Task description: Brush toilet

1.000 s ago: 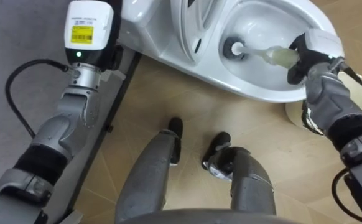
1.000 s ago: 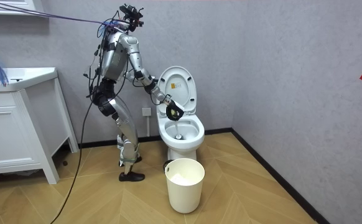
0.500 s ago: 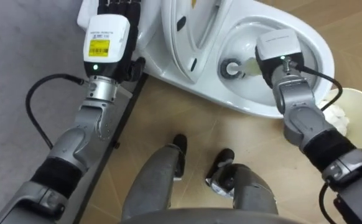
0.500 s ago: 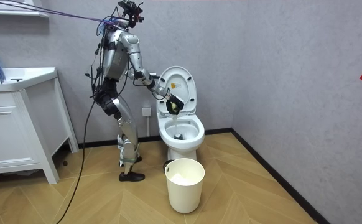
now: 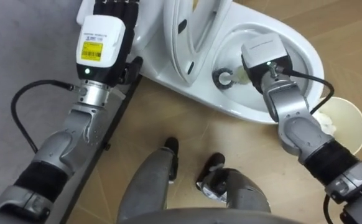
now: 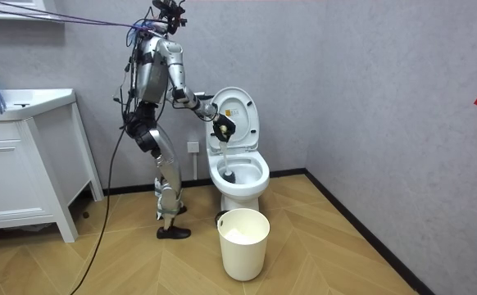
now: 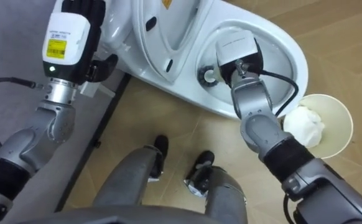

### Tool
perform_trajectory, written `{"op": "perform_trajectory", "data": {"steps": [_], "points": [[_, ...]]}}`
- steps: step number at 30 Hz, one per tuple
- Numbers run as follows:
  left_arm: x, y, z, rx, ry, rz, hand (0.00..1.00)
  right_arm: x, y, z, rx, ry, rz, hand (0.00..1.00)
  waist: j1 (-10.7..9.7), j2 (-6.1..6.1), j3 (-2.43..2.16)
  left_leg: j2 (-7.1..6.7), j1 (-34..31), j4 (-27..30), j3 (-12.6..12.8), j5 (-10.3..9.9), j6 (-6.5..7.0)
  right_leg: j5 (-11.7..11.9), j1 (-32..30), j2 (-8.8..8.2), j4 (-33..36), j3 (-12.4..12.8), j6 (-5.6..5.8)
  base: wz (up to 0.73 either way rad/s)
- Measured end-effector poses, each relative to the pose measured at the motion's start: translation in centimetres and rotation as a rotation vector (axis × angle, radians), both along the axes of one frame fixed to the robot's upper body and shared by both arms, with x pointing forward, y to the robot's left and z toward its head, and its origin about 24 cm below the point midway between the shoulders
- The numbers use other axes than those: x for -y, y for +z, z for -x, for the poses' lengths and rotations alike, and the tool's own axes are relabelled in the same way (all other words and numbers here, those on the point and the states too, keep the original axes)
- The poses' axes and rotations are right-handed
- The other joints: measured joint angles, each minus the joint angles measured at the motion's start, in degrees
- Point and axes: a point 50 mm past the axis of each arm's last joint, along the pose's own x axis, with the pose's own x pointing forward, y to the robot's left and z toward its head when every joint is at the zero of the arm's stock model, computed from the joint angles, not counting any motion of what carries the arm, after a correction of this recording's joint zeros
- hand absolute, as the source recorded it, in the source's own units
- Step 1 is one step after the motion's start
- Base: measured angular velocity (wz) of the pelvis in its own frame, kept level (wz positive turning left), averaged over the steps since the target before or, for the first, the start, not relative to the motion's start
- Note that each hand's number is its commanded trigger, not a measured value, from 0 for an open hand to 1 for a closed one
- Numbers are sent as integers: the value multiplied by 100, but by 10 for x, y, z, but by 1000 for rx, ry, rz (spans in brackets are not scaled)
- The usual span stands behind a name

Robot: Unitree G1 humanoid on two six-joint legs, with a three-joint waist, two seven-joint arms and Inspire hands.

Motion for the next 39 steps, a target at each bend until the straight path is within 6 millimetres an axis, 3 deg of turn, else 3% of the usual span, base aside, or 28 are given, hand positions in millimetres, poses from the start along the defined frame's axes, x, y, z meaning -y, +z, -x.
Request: {"op": "perform_trajectory", "data": {"steps": [4, 6, 11, 14, 17, 24, 32, 35, 39], "points": [[-10, -2, 0, 23, 16, -17, 0, 20, 1, -19, -12, -72, -133, 100, -20, -191, 49, 9, 19, -1, 36, -1, 1, 8, 4, 1, 27, 33, -1, -5], [-13, 3, -2, 47, 23, -26, 0, 41, 7, -37, 2, -187, -299, 100, -34, -330, 165, 6, -44, 11, 46, 2, 1, 2, -89, -16, 99, 59, -7, 0], [-14, 9, -7, 77, 39, -16, 0, 95, 12, -50, 67, -512, -678, 100, -85, -450, 262, -3, -223, 35, 72, 17, 27, 1, -308, -85, 219, 76, -7, 0], [-18, 16, -13, 109, 70, -17, 0, 125, 17, -48, 141, -703, -913, 100, -272, -473, 293, -43, -367, 77, 160, 49, 80, -48, -542, -195, 418, 162, 21, 1], [-22, 18, -18, 114, 92, -28, 0, 135, 6, -40, 148, -878, -1148, 100, -457, -491, 337, -52, -414, 140, 248, 52, 88, -70, -614, -246, 508, 212, 36, -4], [-31, 15, -24, 90, 180, -51, 0, 136, -15, -28, 133, -1222, -1581, 100, -665, -444, 369, -119, -718, 259, 312, 105, 170, -136, -990, -383, 735, 248, 42, 1], [-34, 9, -25, 18, 218, -91, 0, 131, -24, -23, 127, -1378, -1685, 100, -719, -385, 385, -234, -729, 302, 282, 159, 256, -195, -1031, -542, 975, 242, 119, 9], [-33, 7, -25, -26, 218, -98, 0, 133, -23, -23, 146, -1330, -1587, 100, -775, -355, 368, -328, -651, 225, 285, 206, 316, -181, -1004, -623, 1021, 279, 171, 8], [-30, 1, -26, -107, 208, -102, 0, 137, -18, -26, 175, -1197, -1369, 100, -724, -304, 338, -347, -459, 194, 373, 213, 352, -134, -867, -667, 1011, 325, 194, -10]]}}
